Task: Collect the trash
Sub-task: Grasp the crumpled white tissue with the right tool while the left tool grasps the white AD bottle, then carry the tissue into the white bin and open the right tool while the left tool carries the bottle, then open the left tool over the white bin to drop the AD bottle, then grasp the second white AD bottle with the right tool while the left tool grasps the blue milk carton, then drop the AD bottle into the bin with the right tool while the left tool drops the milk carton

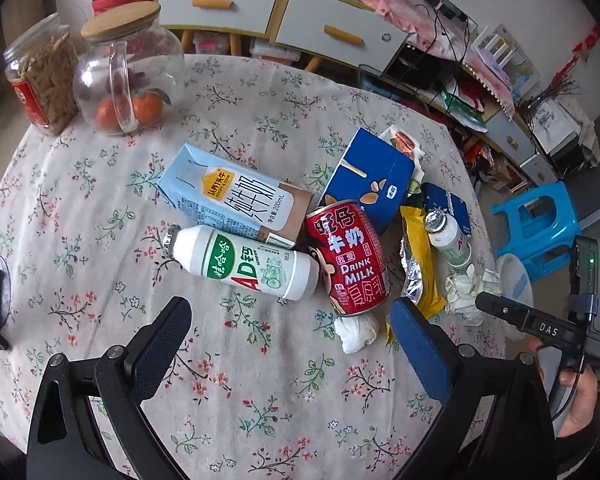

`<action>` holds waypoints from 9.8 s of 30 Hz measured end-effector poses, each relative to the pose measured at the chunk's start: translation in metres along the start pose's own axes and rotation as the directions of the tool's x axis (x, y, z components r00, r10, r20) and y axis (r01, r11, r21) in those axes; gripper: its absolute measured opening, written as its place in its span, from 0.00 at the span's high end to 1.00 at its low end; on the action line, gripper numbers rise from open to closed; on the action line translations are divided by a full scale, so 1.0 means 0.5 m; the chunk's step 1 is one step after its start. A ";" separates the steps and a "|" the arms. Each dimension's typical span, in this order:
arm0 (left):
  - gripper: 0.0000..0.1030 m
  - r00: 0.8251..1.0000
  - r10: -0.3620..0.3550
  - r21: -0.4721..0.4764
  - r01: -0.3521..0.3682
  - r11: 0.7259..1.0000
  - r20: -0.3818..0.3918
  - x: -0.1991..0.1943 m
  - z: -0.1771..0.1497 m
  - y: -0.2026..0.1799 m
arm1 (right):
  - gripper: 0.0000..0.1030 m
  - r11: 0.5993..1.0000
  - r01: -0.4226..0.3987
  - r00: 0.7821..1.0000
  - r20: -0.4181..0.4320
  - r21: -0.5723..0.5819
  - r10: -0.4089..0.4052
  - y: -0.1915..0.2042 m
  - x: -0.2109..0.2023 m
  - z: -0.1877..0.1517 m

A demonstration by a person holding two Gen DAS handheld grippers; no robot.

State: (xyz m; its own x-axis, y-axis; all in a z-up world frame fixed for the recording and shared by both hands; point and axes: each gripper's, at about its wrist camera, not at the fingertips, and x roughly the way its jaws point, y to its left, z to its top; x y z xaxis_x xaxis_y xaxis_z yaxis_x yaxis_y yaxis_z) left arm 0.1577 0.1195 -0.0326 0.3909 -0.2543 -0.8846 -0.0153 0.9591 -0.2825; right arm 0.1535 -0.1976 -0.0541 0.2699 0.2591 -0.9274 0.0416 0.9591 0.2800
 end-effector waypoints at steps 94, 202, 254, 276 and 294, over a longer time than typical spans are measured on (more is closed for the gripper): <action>0.18 0.967 -0.233 0.460 0.253 0.851 -0.100 0.268 -0.097 -0.861 | 0.29 0.797 -0.007 0.964 0.217 0.604 -0.155 -0.619 -0.264 -0.200; 0.38 0.992 0.119 -0.143 -0.112 0.983 0.039 0.084 0.075 0.057 | 0.29 0.950 -0.202 0.979 0.046 0.238 0.197 0.024 0.043 0.095; 0.38 0.994 -0.059 0.142 0.045 0.989 0.092 -0.017 -0.045 -0.155 | 0.59 0.887 -0.099 0.981 0.191 0.450 0.013 -0.280 -0.099 0.005; 0.38 0.944 -0.264 0.437 0.326 0.838 -0.199 0.216 -0.052 -0.669 | 0.32 0.775 0.148 0.951 0.128 0.615 -0.283 -0.521 -0.196 -0.070; 0.10 0.913 -0.285 0.528 0.402 0.748 -0.291 0.374 -0.068 -0.857 | 0.23 0.703 0.215 0.879 0.180 0.677 -0.442 -0.533 -0.303 -0.144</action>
State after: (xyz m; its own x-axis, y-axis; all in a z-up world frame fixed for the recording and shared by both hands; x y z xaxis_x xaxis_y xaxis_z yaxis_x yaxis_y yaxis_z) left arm 0.2062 -0.3434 -0.0893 0.0931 -0.5421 -0.8352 0.6316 0.6806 -0.3713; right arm 0.0322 -0.4841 -0.0061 0.3917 -0.2170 -0.8941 0.7390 0.6531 0.1653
